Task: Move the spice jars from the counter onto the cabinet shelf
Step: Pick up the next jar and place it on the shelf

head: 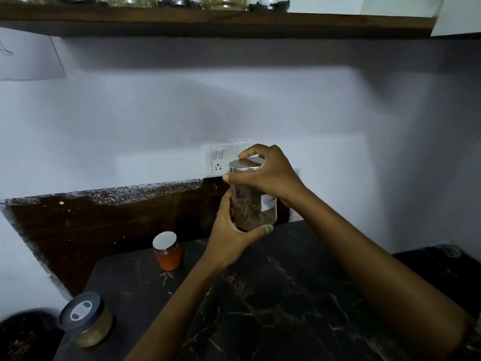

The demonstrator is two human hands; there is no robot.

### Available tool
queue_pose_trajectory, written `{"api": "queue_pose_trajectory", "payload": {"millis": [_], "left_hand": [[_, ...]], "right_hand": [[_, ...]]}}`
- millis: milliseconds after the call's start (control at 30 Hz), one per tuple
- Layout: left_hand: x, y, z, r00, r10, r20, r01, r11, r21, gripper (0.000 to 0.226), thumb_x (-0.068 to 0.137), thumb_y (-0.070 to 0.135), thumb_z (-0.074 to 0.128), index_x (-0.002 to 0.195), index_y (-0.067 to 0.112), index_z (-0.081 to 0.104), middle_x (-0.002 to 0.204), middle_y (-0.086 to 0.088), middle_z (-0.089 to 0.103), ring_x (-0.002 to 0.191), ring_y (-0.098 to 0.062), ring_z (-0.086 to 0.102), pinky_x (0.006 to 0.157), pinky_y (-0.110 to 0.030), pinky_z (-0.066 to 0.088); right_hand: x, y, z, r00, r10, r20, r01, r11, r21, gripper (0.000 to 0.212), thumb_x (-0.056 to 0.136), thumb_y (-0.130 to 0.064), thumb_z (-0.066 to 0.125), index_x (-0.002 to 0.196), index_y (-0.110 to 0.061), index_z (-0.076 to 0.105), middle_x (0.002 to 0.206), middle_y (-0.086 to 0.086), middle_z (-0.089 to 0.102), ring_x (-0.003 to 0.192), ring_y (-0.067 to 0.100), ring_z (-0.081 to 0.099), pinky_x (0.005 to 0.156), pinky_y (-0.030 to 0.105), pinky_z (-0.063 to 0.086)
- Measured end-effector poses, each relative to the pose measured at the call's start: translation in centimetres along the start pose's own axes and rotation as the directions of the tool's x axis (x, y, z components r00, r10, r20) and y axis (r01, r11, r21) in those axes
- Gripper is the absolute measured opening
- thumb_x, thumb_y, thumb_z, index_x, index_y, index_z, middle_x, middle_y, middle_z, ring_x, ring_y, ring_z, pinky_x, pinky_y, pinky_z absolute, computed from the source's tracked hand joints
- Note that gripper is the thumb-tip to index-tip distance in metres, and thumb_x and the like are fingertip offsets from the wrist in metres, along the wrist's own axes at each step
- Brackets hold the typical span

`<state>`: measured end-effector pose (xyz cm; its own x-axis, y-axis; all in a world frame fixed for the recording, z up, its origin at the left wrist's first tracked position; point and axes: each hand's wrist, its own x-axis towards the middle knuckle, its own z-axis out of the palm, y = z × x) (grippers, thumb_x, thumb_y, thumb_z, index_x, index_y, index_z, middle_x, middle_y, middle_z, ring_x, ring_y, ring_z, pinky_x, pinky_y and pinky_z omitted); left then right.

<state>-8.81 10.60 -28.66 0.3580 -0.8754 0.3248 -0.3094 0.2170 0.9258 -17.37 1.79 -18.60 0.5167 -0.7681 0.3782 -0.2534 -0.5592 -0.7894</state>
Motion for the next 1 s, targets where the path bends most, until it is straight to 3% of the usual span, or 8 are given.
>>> {"api": "queue_pose_trajectory", "payload": {"millis": [100, 267, 367, 467, 667, 800, 1000], "left_hand": [[0.2, 0.1, 0.2, 1.000, -0.003, -0.004, 0.003, 1.000, 0.008, 0.089, 0.063, 0.028, 0.085, 0.136, 0.030, 0.034, 0.128, 0.013, 0.053, 0.116, -0.002, 0.053, 0.095, -0.022, 0.047], [0.4, 0.0, -1.3, 0.995, -0.039, 0.095, 0.047, 0.995, -0.083, 0.085, 0.061, 0.024, 0.083, 0.135, 0.027, 0.041, 0.123, 0.011, 0.059, 0.113, -0.003, 0.057, 0.079, -0.009, 0.050], [0.4, 0.3, -1.3, 0.992, -0.043, 0.116, 0.057, 0.991, -0.119, 0.102, 0.060, 0.025, 0.082, 0.145, 0.029, 0.025, 0.134, 0.013, 0.049, 0.118, 0.003, 0.051, 0.083, -0.010, 0.049], [0.7, 0.4, -1.0, 0.992, -0.021, 0.122, 0.035, 0.993, -0.113, 0.114, 0.062, 0.019, 0.085, 0.148, 0.035, 0.012, 0.146, 0.009, 0.037, 0.129, -0.006, 0.043, 0.092, -0.018, 0.049], [1.2, 0.3, -1.3, 0.993, -0.009, 0.116, 0.020, 0.995, -0.094, 0.111, 0.060, 0.021, 0.082, 0.148, 0.031, 0.015, 0.146, 0.003, 0.040, 0.130, -0.013, 0.045, 0.100, -0.033, 0.047], [1.4, 0.3, -2.0, 0.994, -0.018, 0.111, 0.032, 0.991, -0.127, 0.107, 0.060, 0.015, 0.081, 0.148, 0.027, 0.020, 0.140, 0.000, 0.049, 0.125, -0.014, 0.052, 0.101, -0.041, 0.047], [1.7, 0.8, -1.8, 0.982, -0.037, 0.186, 0.056, 0.993, -0.100, 0.104, 0.062, 0.019, 0.079, 0.147, 0.029, 0.020, 0.141, 0.002, 0.047, 0.126, -0.013, 0.050, 0.101, -0.034, 0.047]], "right_hand": [[0.1, 0.1, 0.2, 0.998, 0.064, -0.022, -0.064, 0.998, -0.007, 0.050, 0.058, -0.044, 0.085, 0.099, -0.022, 0.065, 0.118, 0.001, 0.056, 0.108, 0.012, 0.055, 0.086, 0.028, 0.051], [0.3, -0.1, -2.4, 0.939, 0.051, 0.340, -0.127, 0.970, 0.207, 0.039, 0.071, -0.022, 0.080, 0.107, -0.021, 0.067, 0.106, -0.005, 0.067, 0.097, 0.011, 0.064, 0.079, 0.024, 0.056], [0.2, 0.3, -2.4, 0.967, 0.058, 0.249, -0.124, 0.958, 0.259, 0.038, 0.066, -0.021, 0.084, 0.101, -0.019, 0.070, 0.096, -0.003, 0.069, 0.085, 0.009, 0.066, 0.074, 0.023, 0.057], [0.1, 0.8, -1.6, 0.984, 0.106, 0.142, -0.140, 0.956, 0.258, 0.042, 0.061, -0.028, 0.087, 0.098, -0.020, 0.069, 0.094, 0.002, 0.068, 0.079, 0.012, 0.067, 0.068, 0.024, 0.057], [0.0, 0.9, -1.6, 0.980, 0.134, 0.150, -0.171, 0.948, 0.270, 0.043, 0.066, -0.032, 0.083, 0.104, -0.021, 0.066, 0.097, 0.002, 0.067, 0.083, 0.013, 0.066, 0.069, 0.024, 0.057], [0.2, 0.5, -2.3, 0.961, 0.163, 0.223, -0.236, 0.905, 0.354, 0.036, 0.078, -0.032, 0.073, 0.112, -0.023, 0.066, 0.097, -0.004, 0.068, 0.075, 0.002, 0.065, 0.056, 0.017, 0.046], [-0.2, 1.0, -2.1, 0.977, 0.172, 0.122, -0.209, 0.875, 0.437, 0.034, 0.072, -0.029, 0.079, 0.101, -0.014, 0.068, 0.089, -0.001, 0.066, 0.074, 0.009, 0.065, 0.056, 0.018, 0.050]]}}
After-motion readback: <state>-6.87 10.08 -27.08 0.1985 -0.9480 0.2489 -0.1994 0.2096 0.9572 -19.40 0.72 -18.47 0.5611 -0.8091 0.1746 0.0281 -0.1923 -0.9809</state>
